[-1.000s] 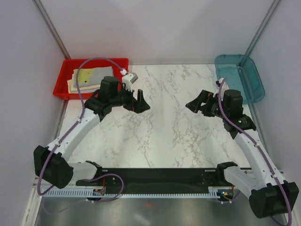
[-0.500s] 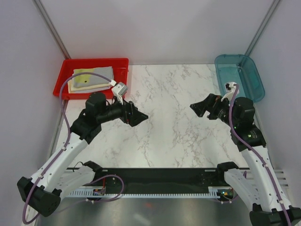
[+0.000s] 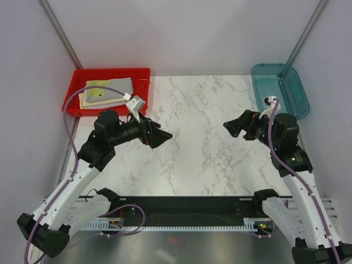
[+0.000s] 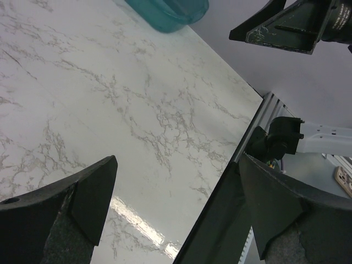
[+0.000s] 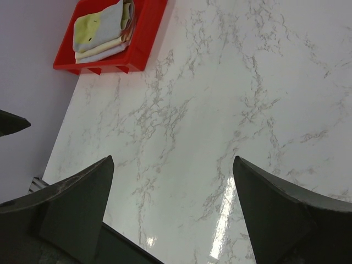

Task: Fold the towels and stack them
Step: Neatly place the folded towel into the bin

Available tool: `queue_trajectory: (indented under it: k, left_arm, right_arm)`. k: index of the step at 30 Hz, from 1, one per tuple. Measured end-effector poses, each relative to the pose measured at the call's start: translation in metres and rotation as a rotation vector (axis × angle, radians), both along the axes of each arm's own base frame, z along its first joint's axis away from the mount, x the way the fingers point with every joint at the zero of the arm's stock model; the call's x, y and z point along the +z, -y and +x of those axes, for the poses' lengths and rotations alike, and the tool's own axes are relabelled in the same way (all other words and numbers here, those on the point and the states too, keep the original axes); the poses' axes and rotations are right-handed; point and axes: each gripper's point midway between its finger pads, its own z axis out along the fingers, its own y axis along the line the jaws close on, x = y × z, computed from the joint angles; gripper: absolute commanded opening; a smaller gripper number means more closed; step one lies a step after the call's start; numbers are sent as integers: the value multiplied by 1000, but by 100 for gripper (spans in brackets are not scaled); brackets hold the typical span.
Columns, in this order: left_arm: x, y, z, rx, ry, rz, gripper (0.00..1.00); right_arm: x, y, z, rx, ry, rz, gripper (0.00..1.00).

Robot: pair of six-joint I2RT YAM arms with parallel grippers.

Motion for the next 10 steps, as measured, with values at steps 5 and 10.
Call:
queue_trajectory:
  k: [5,10]
  left_arm:
    - [6,-1,-2,0,14,-9,100]
    - [7,-1,-3,0,19,-12,100]
  right_arm:
    - [3,1,0,-3,7,0,98]
    - [1,2,-1,-10,-6,-5,98]
